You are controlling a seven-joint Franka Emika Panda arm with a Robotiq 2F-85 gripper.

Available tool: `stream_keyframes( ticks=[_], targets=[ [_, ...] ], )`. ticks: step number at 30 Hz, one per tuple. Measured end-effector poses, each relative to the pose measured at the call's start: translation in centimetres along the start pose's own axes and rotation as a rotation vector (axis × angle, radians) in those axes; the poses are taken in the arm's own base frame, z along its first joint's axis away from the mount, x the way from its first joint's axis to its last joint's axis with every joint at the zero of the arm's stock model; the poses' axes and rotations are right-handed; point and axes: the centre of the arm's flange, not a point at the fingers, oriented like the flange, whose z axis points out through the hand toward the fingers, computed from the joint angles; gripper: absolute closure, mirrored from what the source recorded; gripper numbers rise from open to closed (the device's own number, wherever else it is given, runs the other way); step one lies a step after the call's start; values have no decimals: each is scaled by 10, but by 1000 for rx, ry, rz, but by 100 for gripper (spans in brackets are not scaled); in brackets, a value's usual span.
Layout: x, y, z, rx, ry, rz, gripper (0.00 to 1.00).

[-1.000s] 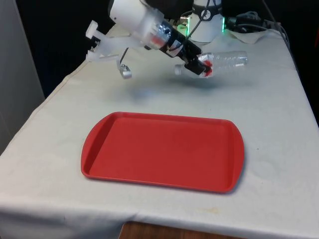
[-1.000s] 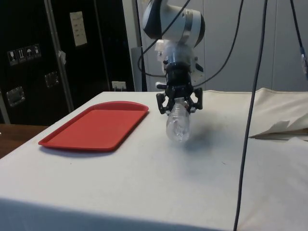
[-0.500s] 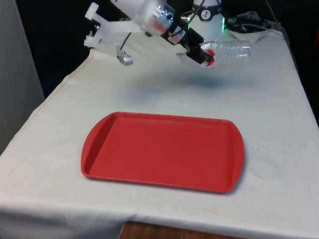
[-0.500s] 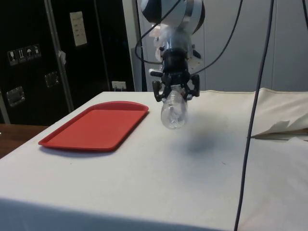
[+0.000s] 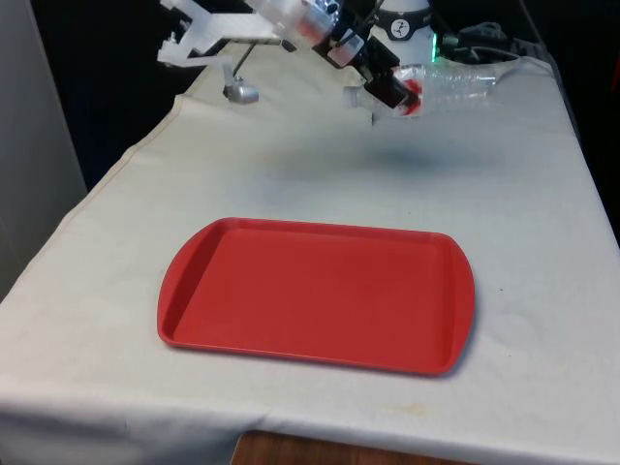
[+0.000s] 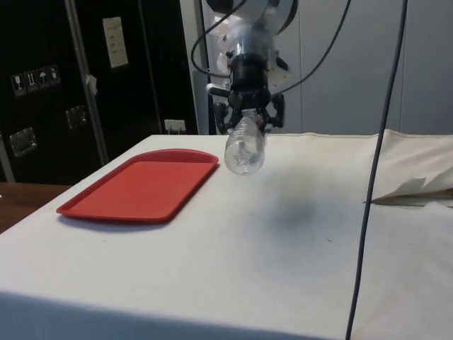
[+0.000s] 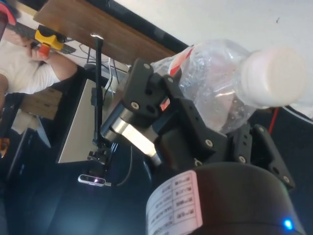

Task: Place the bottle upright on the tray.

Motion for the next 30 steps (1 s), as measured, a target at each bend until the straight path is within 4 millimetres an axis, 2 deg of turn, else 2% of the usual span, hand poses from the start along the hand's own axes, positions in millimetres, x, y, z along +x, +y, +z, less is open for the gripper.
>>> stream_keyframes(
  ticks=[18, 30],
  targets=[
    [-28, -25, -23, 18, 47, -16, 100],
    [-39, -40, -33, 29, 82, -34, 100]
  ],
)
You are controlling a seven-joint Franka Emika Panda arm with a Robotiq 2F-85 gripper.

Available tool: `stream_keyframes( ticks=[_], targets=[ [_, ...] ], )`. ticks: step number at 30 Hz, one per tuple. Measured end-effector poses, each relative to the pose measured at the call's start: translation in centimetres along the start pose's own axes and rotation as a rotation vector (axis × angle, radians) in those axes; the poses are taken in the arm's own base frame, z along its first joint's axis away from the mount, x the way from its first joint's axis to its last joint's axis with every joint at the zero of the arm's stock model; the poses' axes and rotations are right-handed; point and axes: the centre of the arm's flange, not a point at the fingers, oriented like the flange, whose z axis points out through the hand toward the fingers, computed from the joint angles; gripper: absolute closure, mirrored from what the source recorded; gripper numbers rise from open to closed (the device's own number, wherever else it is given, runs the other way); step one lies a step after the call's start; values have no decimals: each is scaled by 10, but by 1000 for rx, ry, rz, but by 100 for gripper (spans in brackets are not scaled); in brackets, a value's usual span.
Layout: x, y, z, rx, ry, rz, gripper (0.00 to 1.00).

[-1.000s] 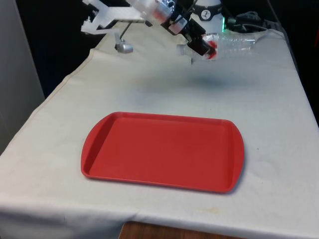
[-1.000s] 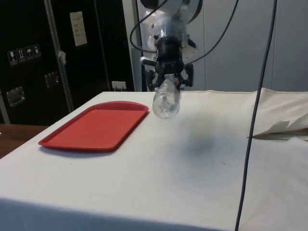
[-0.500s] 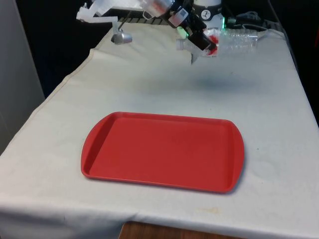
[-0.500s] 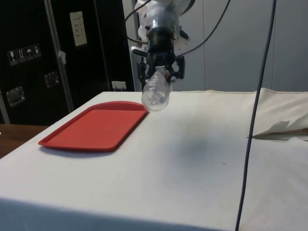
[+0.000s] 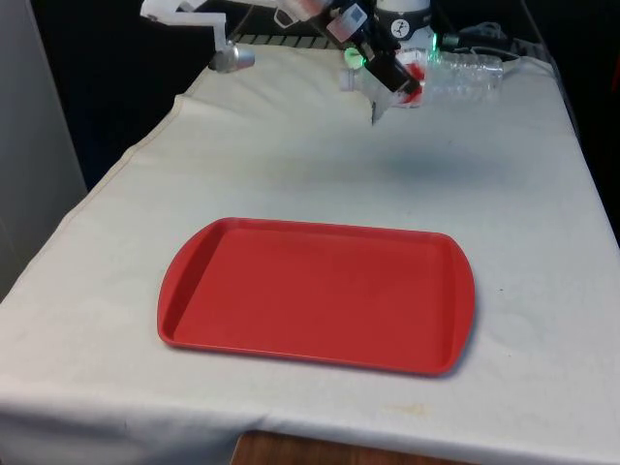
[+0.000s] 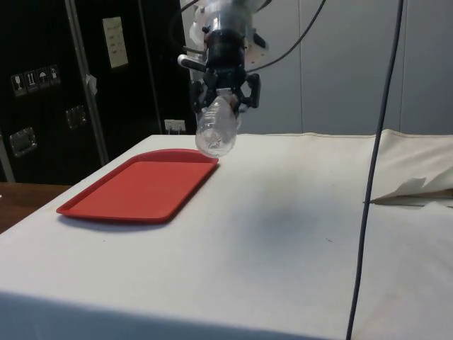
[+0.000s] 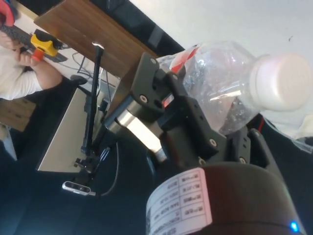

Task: Place the bottle upright on the tray.

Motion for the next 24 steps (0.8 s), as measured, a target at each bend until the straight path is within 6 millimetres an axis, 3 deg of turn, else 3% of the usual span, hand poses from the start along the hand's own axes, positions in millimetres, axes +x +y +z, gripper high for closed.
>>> stream_keyframes(
  ticks=[24],
  targets=[
    [-8, -31, -18, 47, 119, 1, 100]
  ],
)
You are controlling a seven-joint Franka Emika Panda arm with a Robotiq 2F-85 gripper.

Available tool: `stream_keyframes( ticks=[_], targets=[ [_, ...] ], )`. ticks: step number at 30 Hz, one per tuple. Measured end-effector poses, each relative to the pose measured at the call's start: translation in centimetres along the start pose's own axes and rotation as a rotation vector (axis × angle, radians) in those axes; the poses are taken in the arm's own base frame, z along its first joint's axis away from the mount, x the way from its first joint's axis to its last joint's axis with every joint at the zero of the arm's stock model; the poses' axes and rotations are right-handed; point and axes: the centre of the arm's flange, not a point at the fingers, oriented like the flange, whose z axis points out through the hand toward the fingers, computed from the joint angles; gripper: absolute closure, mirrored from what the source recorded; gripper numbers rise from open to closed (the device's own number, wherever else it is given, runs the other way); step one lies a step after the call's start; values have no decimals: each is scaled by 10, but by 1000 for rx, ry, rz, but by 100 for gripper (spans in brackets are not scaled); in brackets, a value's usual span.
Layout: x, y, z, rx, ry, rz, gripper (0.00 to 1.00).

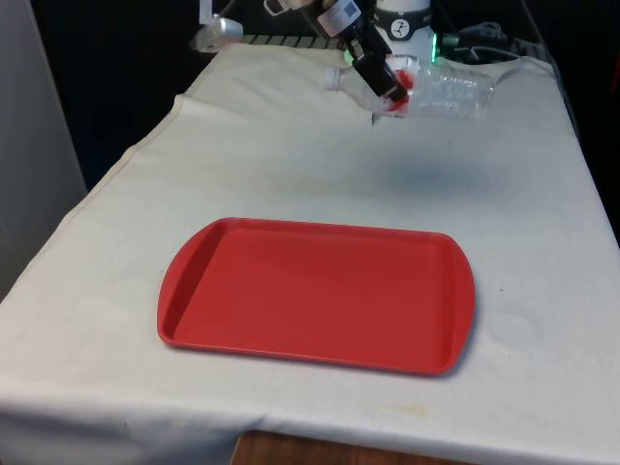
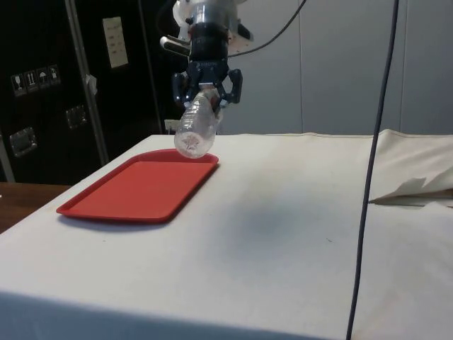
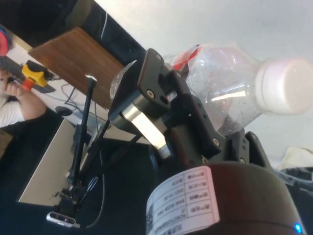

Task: Place the bottle upright on the tray.

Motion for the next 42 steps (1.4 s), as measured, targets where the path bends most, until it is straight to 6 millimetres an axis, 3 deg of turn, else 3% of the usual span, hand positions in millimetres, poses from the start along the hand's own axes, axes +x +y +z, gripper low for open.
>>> stream_keyframes(
  ticks=[42],
  targets=[
    [-14, -53, -41, 41, 227, 25, 100]
  ],
)
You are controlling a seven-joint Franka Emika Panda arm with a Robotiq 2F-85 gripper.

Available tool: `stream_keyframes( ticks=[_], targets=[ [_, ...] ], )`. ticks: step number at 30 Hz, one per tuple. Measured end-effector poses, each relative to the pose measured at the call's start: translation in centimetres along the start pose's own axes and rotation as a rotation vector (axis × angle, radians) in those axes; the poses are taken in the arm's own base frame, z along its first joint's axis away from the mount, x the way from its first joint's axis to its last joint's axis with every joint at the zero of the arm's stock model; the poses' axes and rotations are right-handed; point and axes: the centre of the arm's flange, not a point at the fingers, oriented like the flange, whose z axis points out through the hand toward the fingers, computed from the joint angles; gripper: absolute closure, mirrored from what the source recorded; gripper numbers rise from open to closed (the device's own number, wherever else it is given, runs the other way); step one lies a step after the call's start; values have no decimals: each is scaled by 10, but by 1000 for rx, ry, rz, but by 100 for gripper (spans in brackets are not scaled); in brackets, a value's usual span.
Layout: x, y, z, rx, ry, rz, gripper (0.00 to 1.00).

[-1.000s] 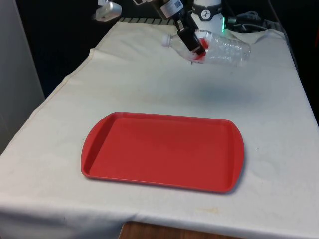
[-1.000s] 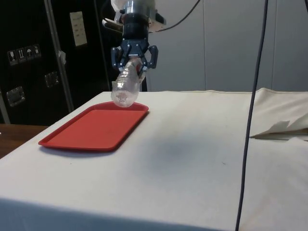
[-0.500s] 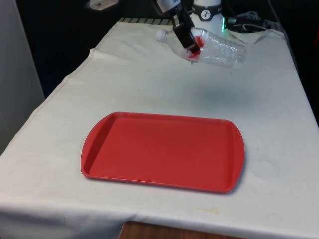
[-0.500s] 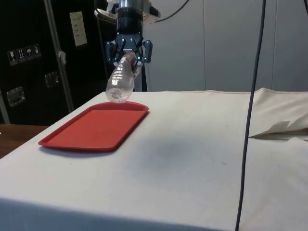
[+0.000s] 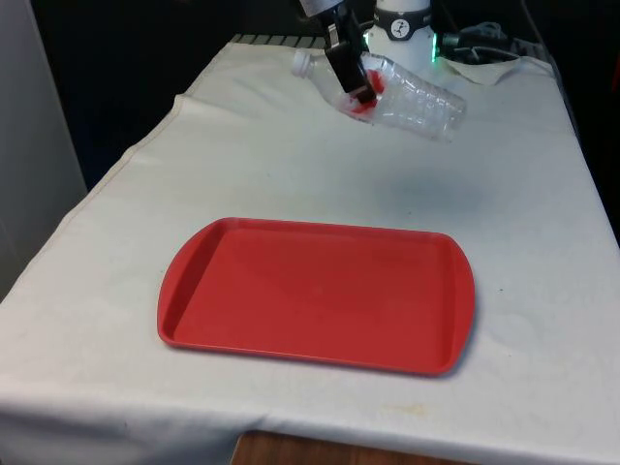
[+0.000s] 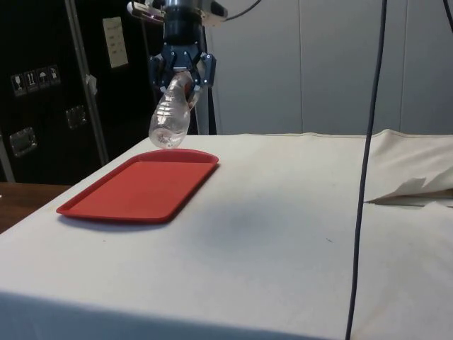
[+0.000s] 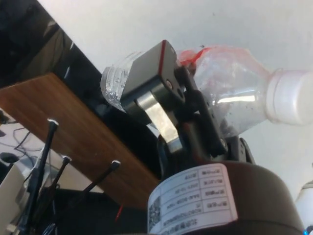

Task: Place the bottle upright on the tray.

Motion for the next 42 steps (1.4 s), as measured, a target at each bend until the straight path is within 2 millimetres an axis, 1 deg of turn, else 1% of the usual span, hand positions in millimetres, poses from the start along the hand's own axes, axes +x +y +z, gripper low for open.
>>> stream_keyframes(
  ticks=[17, 26, 37, 42],
  targets=[
    [-1, -18, -12, 4, 92, 9, 100],
    [-2, -23, -17, 8, 142, 11, 100],
    [-13, -29, -12, 10, 169, -5, 100],
    [-15, -38, -11, 14, 211, 2, 100]
  ],
)
